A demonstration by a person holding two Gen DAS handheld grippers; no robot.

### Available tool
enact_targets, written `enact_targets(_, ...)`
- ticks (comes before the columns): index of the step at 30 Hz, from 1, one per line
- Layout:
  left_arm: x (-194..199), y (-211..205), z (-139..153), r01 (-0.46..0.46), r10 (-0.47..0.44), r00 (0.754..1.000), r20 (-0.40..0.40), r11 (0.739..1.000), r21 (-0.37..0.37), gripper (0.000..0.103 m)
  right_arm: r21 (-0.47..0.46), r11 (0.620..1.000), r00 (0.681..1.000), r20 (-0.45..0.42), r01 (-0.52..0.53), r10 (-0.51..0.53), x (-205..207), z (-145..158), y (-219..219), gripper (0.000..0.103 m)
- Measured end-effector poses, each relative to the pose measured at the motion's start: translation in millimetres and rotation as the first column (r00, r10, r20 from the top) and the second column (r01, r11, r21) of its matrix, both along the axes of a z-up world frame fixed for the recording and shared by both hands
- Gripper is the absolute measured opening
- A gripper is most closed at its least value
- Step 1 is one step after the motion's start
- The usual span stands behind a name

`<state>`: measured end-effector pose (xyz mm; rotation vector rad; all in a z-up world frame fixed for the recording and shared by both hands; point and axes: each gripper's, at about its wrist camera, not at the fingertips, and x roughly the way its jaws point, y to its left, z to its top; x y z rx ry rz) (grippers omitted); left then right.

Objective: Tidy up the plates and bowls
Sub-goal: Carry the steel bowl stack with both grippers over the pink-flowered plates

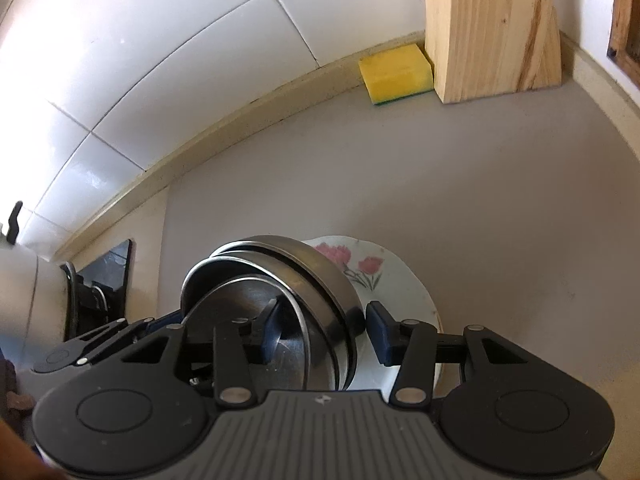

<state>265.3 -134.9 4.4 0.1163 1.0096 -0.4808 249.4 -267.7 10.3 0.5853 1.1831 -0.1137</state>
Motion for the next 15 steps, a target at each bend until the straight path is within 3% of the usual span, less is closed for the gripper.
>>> enact_targets(4, 6, -2, 4, -0.008, 0.008, 1.0, 0.005, 1.0, -0.012, 0.053, 0.071, 0.997, 0.999, -0.024, 0.029, -0.027, 3, -8, -14, 0.032)
enact_targets(15, 24, -21, 8, 0.017, -0.018, 0.999, 0.041, 1.0, 0.011, 0.055, 0.084, 0.995, 0.999, -0.008, 0.05, -0.05, 17, -13, -37, 0.032)
